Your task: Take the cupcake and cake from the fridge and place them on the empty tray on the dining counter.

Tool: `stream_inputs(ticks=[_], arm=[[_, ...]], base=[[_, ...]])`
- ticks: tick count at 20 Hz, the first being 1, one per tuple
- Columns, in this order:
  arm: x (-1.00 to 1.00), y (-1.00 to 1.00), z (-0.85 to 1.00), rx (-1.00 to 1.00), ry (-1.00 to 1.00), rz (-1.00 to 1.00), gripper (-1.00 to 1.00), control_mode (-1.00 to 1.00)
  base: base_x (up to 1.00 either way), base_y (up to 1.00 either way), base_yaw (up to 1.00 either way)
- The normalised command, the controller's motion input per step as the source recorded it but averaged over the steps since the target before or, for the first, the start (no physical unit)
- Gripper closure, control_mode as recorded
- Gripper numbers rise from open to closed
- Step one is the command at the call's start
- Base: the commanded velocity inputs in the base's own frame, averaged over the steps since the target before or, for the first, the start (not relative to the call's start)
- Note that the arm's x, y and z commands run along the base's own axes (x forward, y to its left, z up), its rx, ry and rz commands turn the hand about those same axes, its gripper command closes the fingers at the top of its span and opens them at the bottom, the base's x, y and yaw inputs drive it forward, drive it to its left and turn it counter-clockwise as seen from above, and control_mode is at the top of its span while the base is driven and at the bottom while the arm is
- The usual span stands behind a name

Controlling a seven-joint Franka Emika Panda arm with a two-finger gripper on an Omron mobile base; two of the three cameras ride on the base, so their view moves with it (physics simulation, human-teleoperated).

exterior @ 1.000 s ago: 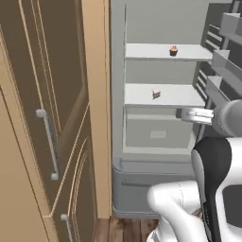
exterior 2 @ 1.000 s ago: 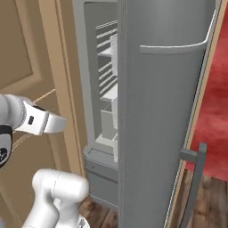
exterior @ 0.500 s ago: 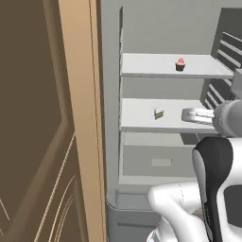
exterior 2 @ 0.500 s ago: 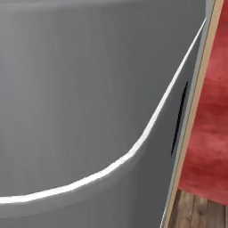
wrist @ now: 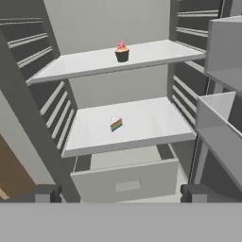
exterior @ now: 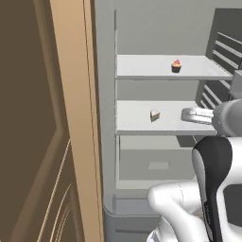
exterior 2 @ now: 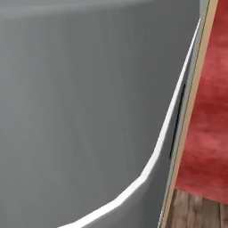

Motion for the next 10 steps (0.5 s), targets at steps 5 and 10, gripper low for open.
stream_inputs(ticks=[5, 10], arm=[[0.00, 0.00, 0.00, 0.00, 0.00, 0.00, -1.00, 1.00], [0.00, 0.00, 0.00, 0.00, 0.00, 0.00, -1.00, 1.00]], base=[[0.39, -0.12, -0.21], [0.42, -0.04, -0.18]])
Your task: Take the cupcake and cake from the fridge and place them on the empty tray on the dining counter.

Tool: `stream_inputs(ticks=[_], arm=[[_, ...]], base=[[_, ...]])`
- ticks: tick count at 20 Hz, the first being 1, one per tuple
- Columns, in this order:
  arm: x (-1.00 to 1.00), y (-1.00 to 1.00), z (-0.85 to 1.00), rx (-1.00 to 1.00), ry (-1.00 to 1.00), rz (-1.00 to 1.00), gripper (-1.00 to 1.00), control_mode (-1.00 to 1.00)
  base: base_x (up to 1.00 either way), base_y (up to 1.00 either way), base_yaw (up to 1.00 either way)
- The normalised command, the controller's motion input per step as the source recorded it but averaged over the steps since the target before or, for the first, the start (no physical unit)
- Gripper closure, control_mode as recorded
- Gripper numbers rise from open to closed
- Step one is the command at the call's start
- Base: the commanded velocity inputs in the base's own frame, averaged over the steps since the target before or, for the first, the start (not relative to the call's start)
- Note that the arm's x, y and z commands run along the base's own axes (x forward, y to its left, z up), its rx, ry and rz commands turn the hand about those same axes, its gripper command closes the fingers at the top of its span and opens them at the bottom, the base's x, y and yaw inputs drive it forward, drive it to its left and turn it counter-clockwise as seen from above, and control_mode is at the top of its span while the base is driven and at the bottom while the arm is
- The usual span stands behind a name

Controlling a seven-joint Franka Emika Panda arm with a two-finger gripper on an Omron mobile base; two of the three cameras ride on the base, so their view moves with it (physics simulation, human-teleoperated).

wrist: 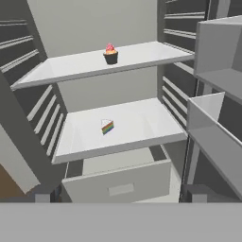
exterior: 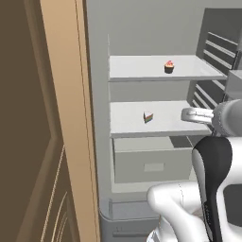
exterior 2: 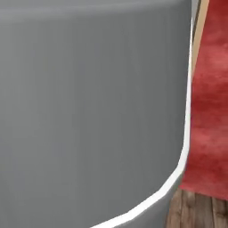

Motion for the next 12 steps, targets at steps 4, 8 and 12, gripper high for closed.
stream_inputs(ticks=[4, 8, 12], arm=[[0.00, 0.00, 0.00, 0.00, 0.00, 0.00, -1.00, 1.00], [0.00, 0.00, 0.00, 0.00, 0.00, 0.00, -1.00, 1.00], [0.00, 0.00, 0.00, 0.00, 0.00, 0.00, -1.00, 1.00]], base=[[0.43, -0.03, -0.18], [0.47, 0.00, -0.19], [0.39, 0.00, -0.19]])
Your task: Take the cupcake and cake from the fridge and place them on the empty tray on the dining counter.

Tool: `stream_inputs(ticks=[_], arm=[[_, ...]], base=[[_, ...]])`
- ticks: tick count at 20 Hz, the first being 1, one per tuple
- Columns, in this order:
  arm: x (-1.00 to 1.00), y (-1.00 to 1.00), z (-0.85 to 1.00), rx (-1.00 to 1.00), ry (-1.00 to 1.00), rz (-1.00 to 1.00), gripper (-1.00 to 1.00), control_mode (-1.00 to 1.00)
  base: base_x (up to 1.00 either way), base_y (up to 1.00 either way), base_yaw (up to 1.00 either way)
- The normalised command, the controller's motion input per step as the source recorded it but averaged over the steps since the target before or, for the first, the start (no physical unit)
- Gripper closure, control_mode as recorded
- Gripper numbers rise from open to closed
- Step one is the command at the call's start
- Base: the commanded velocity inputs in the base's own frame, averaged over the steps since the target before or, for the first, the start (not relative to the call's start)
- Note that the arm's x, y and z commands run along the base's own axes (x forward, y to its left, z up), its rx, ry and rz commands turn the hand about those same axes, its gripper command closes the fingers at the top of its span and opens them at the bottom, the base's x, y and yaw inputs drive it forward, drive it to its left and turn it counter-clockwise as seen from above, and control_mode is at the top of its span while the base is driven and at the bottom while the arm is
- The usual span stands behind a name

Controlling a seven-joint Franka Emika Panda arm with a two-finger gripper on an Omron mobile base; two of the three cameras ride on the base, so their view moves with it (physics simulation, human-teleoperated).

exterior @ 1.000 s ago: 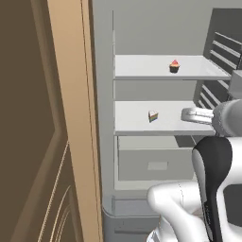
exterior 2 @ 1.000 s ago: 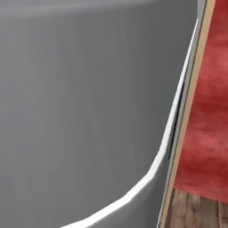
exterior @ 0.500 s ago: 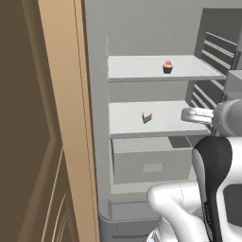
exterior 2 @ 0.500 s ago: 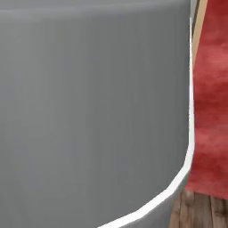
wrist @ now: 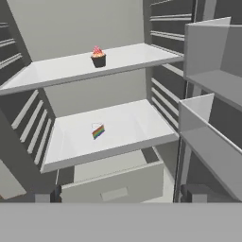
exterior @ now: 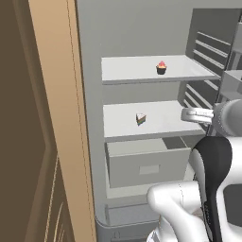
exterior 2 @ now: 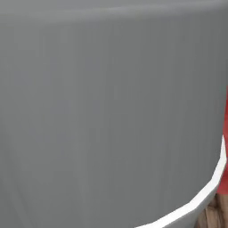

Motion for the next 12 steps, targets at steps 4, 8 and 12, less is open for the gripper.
stream_inputs(ticks=[4, 8, 12], arm=[[0.00, 0.00, 0.00, 0.00, 0.00, 0.00, -1.00, -1.00], [0.02, 0.00, 0.00, 0.00, 0.00, 0.00, -1.00, -1.00], [0.05, 0.00, 0.00, 0.00, 0.00, 0.03, -1.00, -1.00]], base=[[0.03, 0.00, -0.06], [0.00, 0.00, 0.00], [0.00, 0.00, 0.00]])
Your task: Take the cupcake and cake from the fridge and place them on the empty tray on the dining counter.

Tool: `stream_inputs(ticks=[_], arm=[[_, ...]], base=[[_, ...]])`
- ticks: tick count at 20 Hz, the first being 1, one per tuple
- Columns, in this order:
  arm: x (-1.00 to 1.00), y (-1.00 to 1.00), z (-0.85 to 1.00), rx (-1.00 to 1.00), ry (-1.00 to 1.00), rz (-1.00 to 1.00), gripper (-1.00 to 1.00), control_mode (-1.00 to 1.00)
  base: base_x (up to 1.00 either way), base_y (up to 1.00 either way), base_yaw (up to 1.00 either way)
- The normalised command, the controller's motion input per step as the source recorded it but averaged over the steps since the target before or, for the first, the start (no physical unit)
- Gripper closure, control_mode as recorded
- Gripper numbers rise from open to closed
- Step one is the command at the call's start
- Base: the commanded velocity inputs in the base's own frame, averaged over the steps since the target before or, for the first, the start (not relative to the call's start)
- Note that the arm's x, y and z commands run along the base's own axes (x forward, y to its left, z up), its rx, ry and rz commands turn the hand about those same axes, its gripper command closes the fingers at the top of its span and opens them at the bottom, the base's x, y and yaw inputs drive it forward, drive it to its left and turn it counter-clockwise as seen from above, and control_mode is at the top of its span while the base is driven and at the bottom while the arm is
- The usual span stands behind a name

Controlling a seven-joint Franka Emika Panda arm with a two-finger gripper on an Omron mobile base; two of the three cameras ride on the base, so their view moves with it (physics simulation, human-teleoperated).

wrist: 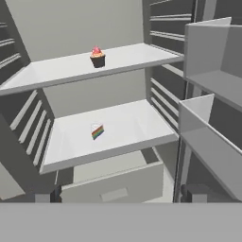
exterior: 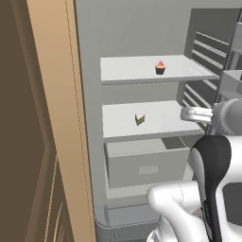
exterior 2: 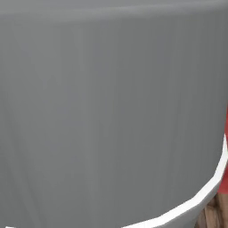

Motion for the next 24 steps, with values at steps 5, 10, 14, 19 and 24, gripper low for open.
stream_inputs(ticks=[5, 10, 14, 19, 24], arm=[[-0.01, 0.05, 0.07, 0.00, -0.02, 0.18, -1.00, -1.00], [0.00, 0.31, 0.29, -0.04, -0.10, 0.21, -1.00, -1.00], [0.00, 0.44, 0.44, -0.03, -0.09, 0.13, -1.00, -1.00], [0.05, 0.04, 0.27, 0.00, 0.00, -0.02, -1.00, -1.00], [0.22, 0.00, 0.23, -0.03, 0.02, -0.07, -1.00, -1.00]], base=[[0.00, 0.00, 0.00], [0.00, 0.00, 0.00], [0.00, 0.00, 0.00], [0.00, 0.00, 0.00], [0.00, 0.00, 0.00]])
